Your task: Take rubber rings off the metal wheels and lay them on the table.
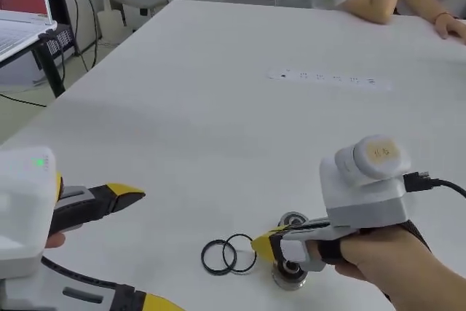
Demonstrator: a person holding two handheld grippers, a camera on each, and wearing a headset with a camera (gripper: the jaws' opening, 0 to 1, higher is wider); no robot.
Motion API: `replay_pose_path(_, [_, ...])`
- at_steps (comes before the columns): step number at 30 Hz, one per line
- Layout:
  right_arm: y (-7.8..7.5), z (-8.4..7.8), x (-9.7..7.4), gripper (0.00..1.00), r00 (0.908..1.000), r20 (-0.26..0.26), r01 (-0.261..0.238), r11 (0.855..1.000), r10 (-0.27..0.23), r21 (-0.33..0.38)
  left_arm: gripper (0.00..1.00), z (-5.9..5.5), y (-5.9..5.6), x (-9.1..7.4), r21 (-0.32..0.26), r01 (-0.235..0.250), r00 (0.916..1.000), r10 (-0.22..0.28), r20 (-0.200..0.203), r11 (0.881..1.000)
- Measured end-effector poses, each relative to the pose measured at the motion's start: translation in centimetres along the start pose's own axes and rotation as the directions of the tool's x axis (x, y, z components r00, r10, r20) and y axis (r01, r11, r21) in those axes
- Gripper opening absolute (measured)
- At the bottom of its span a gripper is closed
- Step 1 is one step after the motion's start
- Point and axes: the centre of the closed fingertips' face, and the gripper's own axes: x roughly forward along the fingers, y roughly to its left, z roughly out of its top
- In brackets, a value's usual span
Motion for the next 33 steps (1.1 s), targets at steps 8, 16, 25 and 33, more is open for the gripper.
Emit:
replay_pose_path(8, [-0.1, 0.0, 0.2, 0.0, 1.0, -0.001, 0.007, 1.0, -0.007, -0.017, 0.97, -0.1, 0.1, 0.0, 0.0, -0.001, 1.0, 0.001, -0.002, 1.0])
replay_pose_path(16, [-0.4, -0.2, 0.3, 0.02, 0.9996, -0.014, 0.023, 0.999, -0.023, -0.027, 0.97, -0.2, 0.1, 0.0, -0.002, 0.005, 1.0, -0.005, -0.006, 1.0])
replay_pose_path(25, [-0.7, 0.0, 0.2, 0.03, 0.9996, -0.009, 0.027, 0.999, -0.028, -0.021, 0.97, -0.3, 0.1, 0.0, -0.006, 0.009, 0.9999, -0.009, -0.008, 1.0])
replay_pose_path(33, [-1.1, 1.2, -0.5, 0.04, 0.9991, 0.028, 0.033, 0.999, -0.032, -0.007, 0.97, -0.3, 0.0, 0.1, -0.006, 0.008, 0.9999, -0.008, -0.012, 1.0])
